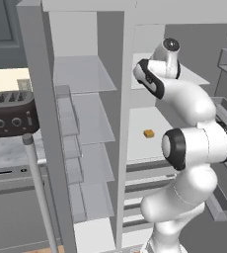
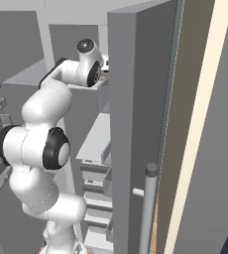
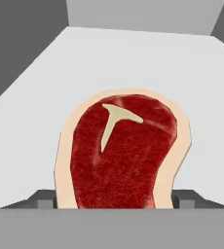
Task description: There's a steak in the fridge that needs to be moved to the freezer for freezing. Pick up the steak from the fridge, place it on any shelf in the freezer, and close the fridge and freezer doors when done.
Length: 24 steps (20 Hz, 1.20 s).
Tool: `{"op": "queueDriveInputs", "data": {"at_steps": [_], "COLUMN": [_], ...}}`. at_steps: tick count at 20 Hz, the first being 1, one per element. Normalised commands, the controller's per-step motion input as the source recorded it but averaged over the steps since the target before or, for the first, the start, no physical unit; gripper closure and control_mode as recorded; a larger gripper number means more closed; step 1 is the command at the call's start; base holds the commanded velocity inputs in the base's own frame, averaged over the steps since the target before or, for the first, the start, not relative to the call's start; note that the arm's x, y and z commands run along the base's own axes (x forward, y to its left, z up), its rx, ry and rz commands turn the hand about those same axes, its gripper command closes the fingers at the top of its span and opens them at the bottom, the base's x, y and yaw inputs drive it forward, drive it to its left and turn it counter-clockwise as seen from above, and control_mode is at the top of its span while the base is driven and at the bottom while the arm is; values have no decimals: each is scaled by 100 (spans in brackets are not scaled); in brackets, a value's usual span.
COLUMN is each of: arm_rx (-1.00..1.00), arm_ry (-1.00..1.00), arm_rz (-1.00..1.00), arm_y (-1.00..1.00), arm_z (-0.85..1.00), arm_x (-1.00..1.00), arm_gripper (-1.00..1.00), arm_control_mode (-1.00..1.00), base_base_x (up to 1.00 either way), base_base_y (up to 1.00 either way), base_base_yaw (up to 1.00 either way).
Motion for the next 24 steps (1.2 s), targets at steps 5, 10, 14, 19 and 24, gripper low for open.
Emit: {"op": "queueDriveInputs", "data": {"at_steps": [5,10,14,19,24], "arm_rx": [1,4,0,0,0], "arm_ry": [-56,-51,-1,0,1], "arm_rz": [0,0,0,0,0], "arm_y": [12,21,2,0,0], "arm_z": [0,0,20,42,21], "arm_x": [-87,-100,-100,-100,-100], "arm_gripper": [100,100,100,100,100], "arm_control_mode": [-100,-100,-100,-100,-100], "base_base_x": [0,0,0,0,0], "base_base_y": [0,0,0,0,0], "base_base_yaw": [0,0,0,0,0]}}
